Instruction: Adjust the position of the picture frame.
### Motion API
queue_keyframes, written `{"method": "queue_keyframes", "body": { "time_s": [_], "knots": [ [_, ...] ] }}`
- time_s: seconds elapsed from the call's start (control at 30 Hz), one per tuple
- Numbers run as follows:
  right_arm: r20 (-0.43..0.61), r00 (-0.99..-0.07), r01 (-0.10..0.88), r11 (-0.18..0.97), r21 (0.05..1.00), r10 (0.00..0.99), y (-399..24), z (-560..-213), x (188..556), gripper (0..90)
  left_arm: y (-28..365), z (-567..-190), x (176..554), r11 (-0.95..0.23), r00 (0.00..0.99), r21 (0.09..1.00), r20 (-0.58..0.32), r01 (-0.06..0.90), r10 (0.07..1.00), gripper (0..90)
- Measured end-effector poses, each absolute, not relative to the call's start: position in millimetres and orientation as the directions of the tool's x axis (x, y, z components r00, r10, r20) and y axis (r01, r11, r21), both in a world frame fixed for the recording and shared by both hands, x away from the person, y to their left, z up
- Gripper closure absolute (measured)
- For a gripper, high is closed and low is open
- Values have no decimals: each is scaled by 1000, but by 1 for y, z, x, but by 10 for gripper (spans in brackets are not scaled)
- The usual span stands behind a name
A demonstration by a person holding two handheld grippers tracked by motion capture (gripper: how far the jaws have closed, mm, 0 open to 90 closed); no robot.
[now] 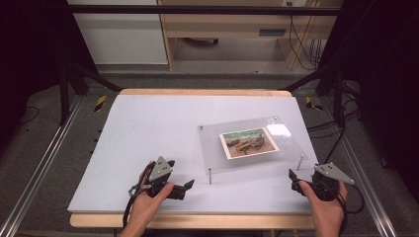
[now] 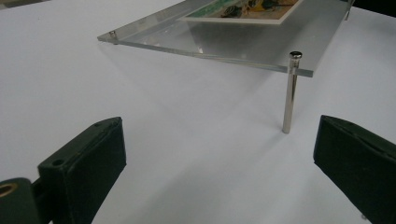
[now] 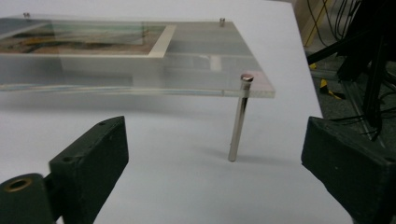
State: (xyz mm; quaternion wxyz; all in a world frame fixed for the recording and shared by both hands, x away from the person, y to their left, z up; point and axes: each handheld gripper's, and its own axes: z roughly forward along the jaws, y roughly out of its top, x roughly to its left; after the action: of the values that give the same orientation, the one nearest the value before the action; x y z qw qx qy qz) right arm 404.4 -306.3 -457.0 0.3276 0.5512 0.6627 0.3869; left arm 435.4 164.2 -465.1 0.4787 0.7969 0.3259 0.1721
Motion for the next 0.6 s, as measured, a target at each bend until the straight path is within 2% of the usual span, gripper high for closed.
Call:
{"method": "queue_keyframes", "body": {
  "time_s": [0.27,0.37,0.4,0.6],
  "knots": [
    [-53,-188,472,138,871,981,-304,-461,404,277,161,-466,432,-324,744,872,-68,368,664,47],
    [-46,-198,470,136,872,979,-304,-463,405,298,155,-466,428,-306,761,867,-122,394,637,73],
    [-30,-209,468,127,874,977,-304,-464,406,330,149,-465,425,-292,771,868,-148,402,620,76],
    [-11,-219,460,113,881,976,-305,-467,414,381,141,-464,421,-282,771,878,-141,388,621,104]
  ]
}}
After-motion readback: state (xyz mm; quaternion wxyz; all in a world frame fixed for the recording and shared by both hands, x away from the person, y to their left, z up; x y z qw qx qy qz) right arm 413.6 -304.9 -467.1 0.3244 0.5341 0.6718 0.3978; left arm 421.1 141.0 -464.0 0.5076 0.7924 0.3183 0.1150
